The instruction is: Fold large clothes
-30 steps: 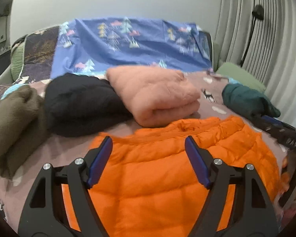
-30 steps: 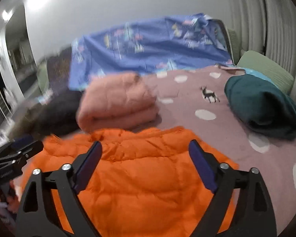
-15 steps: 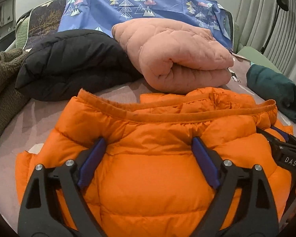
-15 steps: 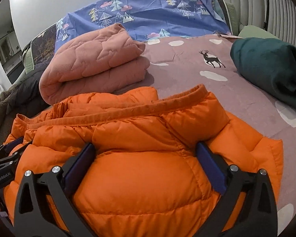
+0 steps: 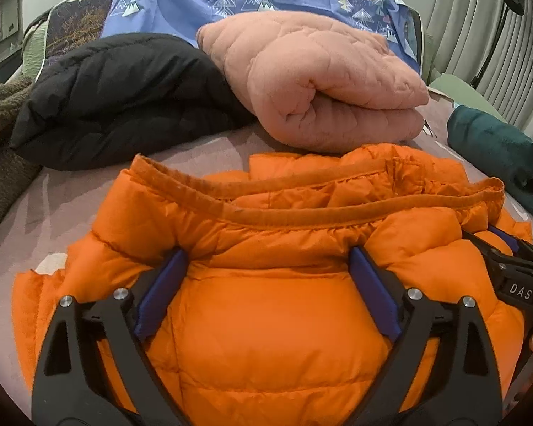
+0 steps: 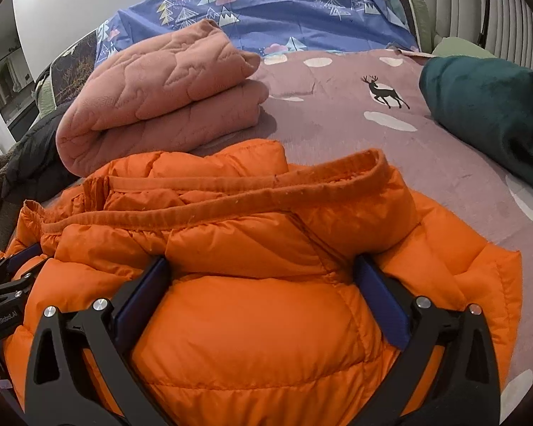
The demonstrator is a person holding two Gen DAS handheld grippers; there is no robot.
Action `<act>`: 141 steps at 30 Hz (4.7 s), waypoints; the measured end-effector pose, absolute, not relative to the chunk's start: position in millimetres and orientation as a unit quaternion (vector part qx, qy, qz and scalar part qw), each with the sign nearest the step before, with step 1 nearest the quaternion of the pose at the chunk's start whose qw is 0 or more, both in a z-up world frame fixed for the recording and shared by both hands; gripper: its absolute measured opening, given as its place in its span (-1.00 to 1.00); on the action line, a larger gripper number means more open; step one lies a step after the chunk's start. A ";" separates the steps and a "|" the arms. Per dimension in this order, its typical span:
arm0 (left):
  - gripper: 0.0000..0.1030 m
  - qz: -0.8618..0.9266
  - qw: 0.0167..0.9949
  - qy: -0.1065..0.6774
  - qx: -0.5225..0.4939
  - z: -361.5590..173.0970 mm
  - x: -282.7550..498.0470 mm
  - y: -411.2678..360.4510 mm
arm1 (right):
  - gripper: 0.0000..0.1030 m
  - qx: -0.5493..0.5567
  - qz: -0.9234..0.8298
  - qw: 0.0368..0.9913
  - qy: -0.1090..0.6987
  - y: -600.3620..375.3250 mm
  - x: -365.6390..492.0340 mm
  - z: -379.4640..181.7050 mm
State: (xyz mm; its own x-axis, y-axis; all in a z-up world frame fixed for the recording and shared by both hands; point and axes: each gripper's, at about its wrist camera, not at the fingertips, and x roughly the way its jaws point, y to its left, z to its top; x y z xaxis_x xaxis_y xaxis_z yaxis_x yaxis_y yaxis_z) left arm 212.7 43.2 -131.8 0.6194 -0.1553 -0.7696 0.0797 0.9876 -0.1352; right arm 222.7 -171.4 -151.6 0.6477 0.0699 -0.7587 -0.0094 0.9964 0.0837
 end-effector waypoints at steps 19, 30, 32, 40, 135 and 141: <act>0.84 -0.045 0.896 0.442 -0.018 -138.3 217.5 30.1 | 0.97 0.008 0.000 0.909 0.418 -164.3 220.1 -155.6; 0.75 -0.017 0.910 0.415 -0.005 -125.6 196.2 28.4 | 0.97 -0.001 -0.009 0.916 0.402 -160.6 206.1 -150.2; 0.49 -0.041 0.913 0.406 -0.025 -113.1 180.1 30.3 | 0.97 0.000 -0.008 0.917 0.398 -161.7 199.1 -143.1; 0.23 -0.118 0.913 0.389 -0.034 -105.7 135.1 21.9 | 0.94 -0.027 0.026 0.942 0.334 -141.8 125.5 -107.4; -0.25 -0.250 0.845 0.373 -0.289 -147.7 59.8 189.2 | 0.38 0.000 0.099 0.911 0.400 -78.0 218.9 -152.9; -0.49 -0.286 0.858 0.324 -0.280 -105.4 54.6 177.7 | 0.38 0.010 0.105 0.910 0.400 -83.9 220.5 -153.1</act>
